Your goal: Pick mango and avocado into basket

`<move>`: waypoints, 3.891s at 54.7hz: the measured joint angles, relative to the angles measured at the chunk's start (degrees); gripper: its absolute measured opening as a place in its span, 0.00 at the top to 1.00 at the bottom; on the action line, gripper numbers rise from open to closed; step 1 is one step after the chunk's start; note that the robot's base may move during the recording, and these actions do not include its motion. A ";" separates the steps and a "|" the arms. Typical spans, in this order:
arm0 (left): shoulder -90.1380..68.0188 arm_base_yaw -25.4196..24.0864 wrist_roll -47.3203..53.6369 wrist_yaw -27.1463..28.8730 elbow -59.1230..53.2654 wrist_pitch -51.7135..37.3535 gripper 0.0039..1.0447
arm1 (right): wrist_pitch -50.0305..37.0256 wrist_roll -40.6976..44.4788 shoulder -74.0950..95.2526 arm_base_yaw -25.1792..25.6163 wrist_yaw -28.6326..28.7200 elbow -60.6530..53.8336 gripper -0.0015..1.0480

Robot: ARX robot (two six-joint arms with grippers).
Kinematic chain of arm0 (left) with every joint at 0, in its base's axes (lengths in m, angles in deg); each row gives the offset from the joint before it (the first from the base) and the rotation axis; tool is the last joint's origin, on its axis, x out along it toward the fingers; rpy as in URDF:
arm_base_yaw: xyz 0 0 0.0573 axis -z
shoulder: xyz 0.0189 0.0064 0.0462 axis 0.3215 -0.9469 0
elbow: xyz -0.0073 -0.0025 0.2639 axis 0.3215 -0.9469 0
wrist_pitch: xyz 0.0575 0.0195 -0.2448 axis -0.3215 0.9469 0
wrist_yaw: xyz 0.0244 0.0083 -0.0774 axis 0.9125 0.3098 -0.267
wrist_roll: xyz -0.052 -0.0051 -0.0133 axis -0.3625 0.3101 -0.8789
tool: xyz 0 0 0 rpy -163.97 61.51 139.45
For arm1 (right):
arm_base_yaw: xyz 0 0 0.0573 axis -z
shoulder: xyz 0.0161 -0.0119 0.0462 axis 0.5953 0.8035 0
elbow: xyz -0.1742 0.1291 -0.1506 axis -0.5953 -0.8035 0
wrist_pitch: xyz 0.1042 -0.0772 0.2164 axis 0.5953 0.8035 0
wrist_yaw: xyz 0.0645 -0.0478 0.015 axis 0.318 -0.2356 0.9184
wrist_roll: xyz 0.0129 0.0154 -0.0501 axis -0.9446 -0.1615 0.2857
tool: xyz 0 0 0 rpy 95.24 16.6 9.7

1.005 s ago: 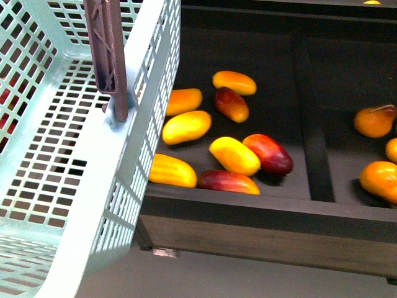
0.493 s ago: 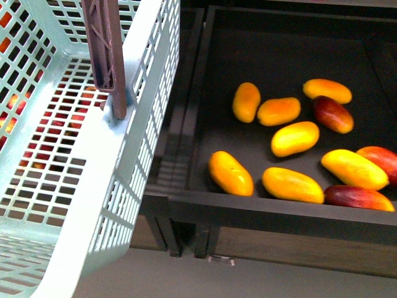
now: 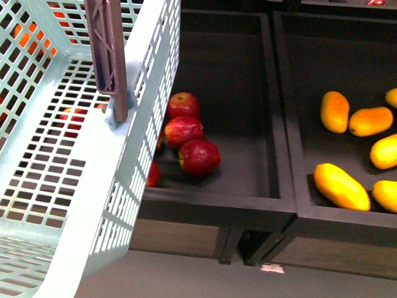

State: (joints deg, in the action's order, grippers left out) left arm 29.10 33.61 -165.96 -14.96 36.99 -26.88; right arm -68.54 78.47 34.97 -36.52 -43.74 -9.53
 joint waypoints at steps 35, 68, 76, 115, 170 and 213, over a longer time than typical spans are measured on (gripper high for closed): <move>-7.69 0.57 14.88 -4.61 10.08 14.51 0.82 | 0.00 0.02 0.00 0.04 0.09 -0.02 0.08; -37.55 18.45 32.04 -21.70 39.47 17.97 0.82 | 0.00 0.02 0.02 0.04 -0.02 -0.02 0.08; -37.55 18.21 33.40 -20.79 39.60 17.99 0.82 | 0.00 0.02 0.02 0.04 -0.02 -0.02 0.08; -37.55 18.03 34.58 -20.61 39.71 17.99 0.82 | -15.96 -7.56 60.85 25.83 4.94 22.64 0.08; -37.55 18.03 34.60 -20.63 39.71 17.99 0.82 | -13.81 -17.25 144.91 25.73 -5.01 78.12 0.08; -37.55 18.03 34.58 -20.65 39.71 17.99 0.82 | -7.06 -19.85 154.22 24.74 -8.74 92.24 0.08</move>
State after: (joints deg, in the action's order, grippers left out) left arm -8.45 51.64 -131.38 -35.61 76.71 -8.89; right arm -75.60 58.62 189.19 -11.78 -52.48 82.71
